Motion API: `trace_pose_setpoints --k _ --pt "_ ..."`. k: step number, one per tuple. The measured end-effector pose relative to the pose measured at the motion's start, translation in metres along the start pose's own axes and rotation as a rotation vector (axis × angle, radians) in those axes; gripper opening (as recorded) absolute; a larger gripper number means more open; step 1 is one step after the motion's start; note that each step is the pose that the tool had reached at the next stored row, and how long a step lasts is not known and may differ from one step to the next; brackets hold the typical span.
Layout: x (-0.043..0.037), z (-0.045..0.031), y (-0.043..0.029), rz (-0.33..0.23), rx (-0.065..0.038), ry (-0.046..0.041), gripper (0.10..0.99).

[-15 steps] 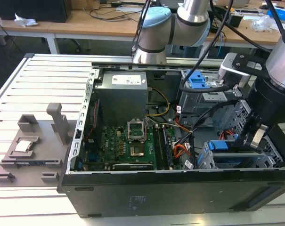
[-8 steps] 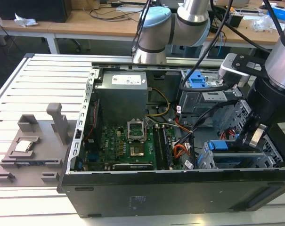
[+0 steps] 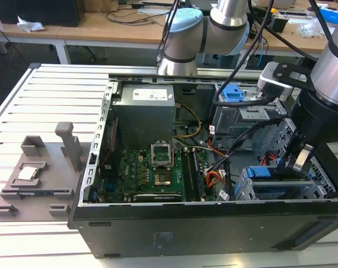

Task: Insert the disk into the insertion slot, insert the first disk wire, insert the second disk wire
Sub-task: 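Insert the second disk wire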

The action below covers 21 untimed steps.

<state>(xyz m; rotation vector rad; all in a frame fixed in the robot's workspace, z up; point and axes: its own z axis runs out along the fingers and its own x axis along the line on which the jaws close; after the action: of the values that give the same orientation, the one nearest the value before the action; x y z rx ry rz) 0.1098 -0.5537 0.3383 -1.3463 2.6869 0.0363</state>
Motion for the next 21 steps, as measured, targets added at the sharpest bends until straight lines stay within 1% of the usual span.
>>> trace_pose_setpoints --k 5,6,7,8,9,10,11,20,21 --pt "0.0000 0.0000 0.0001 0.000 0.000 0.0002 0.133" --pt "0.0000 0.0000 0.0001 0.000 0.000 0.0001 0.145" --pt "-0.0001 -0.0003 0.0001 0.000 0.000 0.0000 0.192" --pt "-0.0006 -0.0022 0.0000 0.000 0.000 -0.0013 0.192" --pt "-0.0019 -0.0130 -0.0005 0.000 0.000 -0.0001 0.192" --pt "-0.0023 -0.0166 -0.0006 0.000 0.000 -0.0001 0.192" --pt "-0.0020 -0.0169 -0.0001 -0.004 -0.001 -0.0005 0.192" --pt "-0.0020 -0.0172 -0.0001 -0.189 -0.025 -0.0075 0.192" --pt "-0.0020 -0.0172 -0.0001 -0.217 -0.029 -0.0084 0.192"
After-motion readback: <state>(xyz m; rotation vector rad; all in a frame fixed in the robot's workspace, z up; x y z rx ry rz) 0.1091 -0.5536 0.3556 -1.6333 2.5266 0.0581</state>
